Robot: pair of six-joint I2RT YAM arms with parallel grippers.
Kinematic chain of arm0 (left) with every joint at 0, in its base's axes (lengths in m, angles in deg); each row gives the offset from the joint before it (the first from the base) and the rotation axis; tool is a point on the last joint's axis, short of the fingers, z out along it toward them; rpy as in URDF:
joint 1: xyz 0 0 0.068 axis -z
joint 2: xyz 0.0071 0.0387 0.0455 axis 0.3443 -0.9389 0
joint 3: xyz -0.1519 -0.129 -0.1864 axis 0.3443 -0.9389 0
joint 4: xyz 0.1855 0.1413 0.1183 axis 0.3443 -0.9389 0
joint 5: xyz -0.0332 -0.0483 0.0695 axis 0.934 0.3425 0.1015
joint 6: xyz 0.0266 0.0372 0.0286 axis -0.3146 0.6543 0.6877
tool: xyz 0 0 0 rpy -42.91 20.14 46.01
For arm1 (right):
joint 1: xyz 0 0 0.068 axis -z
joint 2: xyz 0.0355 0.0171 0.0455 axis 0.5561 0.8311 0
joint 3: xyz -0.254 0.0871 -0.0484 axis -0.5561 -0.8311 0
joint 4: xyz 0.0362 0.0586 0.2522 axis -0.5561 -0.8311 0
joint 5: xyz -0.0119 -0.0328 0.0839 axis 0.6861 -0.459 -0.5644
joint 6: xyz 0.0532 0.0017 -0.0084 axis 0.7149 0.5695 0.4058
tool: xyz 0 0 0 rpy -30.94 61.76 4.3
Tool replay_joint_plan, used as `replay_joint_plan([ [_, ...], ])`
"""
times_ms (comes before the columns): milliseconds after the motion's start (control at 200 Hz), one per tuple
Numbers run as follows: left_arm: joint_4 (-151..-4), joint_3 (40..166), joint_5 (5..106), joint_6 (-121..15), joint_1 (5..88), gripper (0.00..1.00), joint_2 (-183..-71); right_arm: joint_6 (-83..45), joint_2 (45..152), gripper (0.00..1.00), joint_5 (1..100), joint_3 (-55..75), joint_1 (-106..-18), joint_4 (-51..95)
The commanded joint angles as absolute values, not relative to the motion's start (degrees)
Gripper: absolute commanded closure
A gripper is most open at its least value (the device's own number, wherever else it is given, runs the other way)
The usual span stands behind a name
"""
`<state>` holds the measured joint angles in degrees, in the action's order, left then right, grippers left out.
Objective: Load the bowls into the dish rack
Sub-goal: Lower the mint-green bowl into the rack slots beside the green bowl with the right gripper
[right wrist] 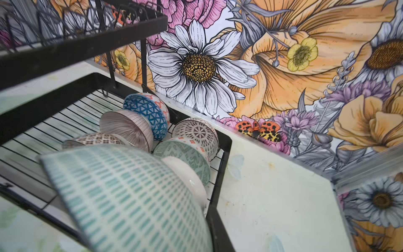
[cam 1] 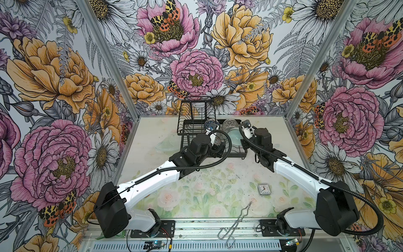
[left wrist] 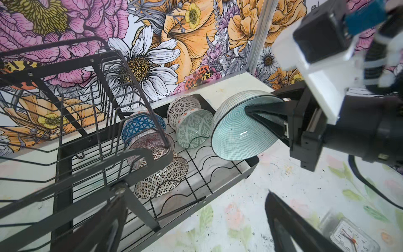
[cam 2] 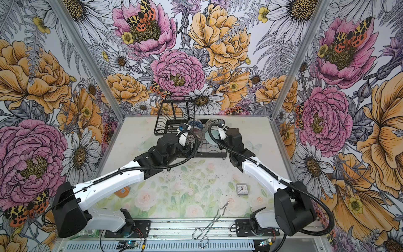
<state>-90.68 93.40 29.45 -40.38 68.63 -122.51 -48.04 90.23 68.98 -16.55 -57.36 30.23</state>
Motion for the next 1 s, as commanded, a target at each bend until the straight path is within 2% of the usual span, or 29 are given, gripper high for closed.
replay_joint_plan([
  [0, -93.14, 92.12, 31.15, -39.73, 68.04, 0.01, -121.02, -62.12, 93.25, 1.00, 71.17, -19.48, -57.25, 52.75],
  [95, -93.55, 91.80, 31.23, -39.86, 67.74, 0.01, -120.76, -69.44, 97.78, 1.00, 69.70, -21.02, -56.92, 61.02],
  [340, -93.99, 89.66, 31.33, -40.94, 67.47, 0.01, -119.23, -79.11, 106.03, 1.00, 65.00, -18.09, -55.84, 62.21],
  [991, -94.65, 87.75, 31.94, -41.98, 66.62, 0.01, -117.50, -95.78, 116.84, 1.00, 69.59, -13.99, -55.49, 65.62],
])
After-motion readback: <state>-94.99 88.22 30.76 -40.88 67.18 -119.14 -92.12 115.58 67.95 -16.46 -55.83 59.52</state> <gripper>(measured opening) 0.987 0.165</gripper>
